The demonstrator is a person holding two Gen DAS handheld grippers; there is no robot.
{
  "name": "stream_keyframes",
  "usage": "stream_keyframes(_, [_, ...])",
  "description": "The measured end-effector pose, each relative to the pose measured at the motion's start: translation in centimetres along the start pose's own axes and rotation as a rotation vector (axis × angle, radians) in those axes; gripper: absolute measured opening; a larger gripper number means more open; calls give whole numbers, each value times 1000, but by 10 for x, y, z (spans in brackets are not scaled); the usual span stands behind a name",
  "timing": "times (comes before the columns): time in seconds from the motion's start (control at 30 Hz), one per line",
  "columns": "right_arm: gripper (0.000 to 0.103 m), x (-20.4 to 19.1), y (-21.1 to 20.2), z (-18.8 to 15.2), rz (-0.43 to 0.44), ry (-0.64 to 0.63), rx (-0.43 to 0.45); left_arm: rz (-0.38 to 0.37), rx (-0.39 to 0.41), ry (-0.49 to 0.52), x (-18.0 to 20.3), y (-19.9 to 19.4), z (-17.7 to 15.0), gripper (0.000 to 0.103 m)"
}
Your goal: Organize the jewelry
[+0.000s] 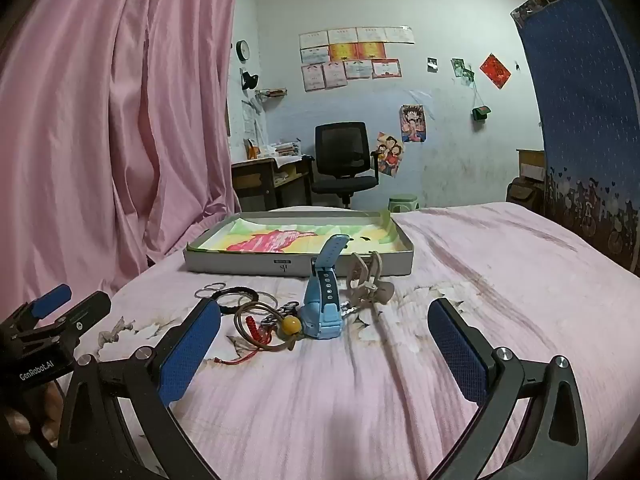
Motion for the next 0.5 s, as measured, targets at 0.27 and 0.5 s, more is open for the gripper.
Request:
stream_keyframes(0.27, [102,1,-1,0,-1,3,0,-1,-4,-10,-3,0,0,103])
stream_keyframes(0.5, [102,1,0,1,-1,10,-8,1,-2,1,0,0,0,103])
Point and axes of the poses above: each gripper's, at about its wrist camera, not at the fingertips, and y roughly the way its jaws point, x to its right, z to its top, the point moved 4 cm from there along y, roughly the way its jaws point, and after that the axes turned 15 degrees about y, right-handed, at the moved point
